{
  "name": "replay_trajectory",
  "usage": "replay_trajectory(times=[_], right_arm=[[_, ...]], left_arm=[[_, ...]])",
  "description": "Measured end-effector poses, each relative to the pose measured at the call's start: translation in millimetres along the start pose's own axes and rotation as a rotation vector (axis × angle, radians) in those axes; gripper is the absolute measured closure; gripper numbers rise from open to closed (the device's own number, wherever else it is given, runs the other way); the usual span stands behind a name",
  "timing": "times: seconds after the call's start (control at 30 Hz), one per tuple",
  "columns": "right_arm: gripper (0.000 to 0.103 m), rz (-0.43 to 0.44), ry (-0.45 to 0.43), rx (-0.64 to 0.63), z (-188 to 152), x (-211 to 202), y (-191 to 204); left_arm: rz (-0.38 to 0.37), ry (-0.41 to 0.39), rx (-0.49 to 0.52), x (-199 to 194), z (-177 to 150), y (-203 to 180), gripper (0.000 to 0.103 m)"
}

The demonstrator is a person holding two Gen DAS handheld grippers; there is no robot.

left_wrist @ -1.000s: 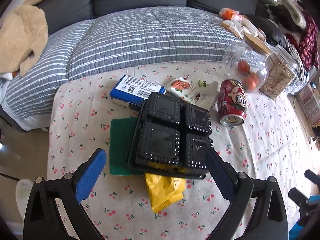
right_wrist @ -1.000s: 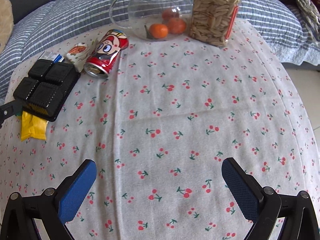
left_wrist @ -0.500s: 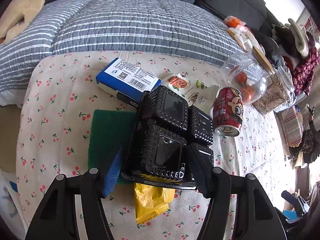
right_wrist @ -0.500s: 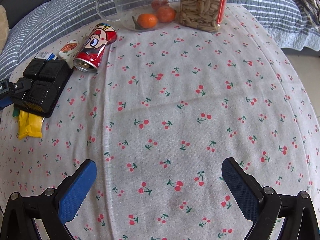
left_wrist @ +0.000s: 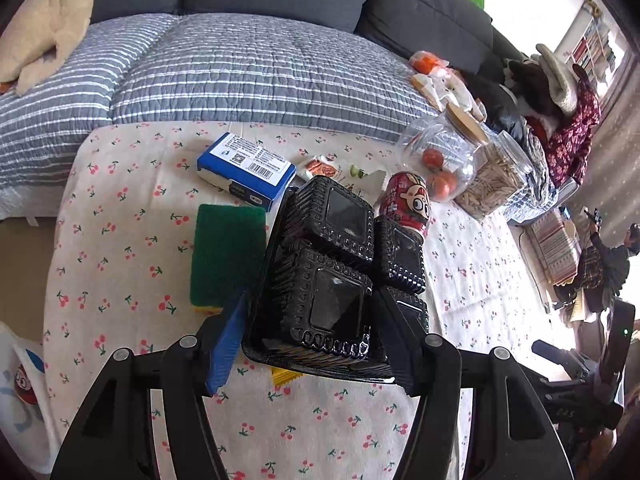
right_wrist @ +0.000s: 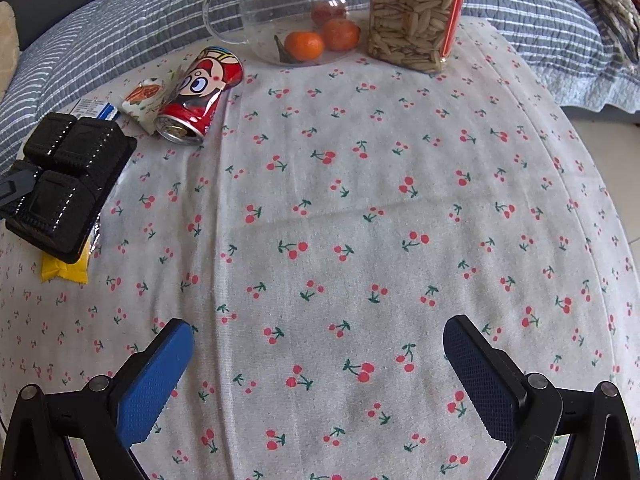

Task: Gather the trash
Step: 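Lift the black tray with the left gripper while the right grasps the yellow snack packet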

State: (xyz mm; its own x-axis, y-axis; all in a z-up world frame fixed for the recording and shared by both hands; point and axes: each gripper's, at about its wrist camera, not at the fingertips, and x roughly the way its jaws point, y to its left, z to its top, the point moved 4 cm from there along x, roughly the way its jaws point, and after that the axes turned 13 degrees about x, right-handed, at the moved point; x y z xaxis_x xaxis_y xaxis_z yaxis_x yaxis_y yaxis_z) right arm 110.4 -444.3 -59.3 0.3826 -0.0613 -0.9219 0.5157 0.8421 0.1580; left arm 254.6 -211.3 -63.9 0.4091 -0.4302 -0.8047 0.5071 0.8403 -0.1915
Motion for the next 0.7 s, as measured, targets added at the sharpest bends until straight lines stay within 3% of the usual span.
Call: replay_trajectory(times=[0.23, 0.7], right_arm=[[0.001, 0.008, 0.0, -0.01, -2.1, 0.1, 15.6], [0.001, 0.014, 0.028, -0.126, -12.1, 19.6, 89.1]], left_arm=[[0.001, -0.043, -0.045, -37.3, -38.9, 26.0, 0.037], [0.085, -0.061, -0.237, -92.3, -98.8, 131.8, 0.037]])
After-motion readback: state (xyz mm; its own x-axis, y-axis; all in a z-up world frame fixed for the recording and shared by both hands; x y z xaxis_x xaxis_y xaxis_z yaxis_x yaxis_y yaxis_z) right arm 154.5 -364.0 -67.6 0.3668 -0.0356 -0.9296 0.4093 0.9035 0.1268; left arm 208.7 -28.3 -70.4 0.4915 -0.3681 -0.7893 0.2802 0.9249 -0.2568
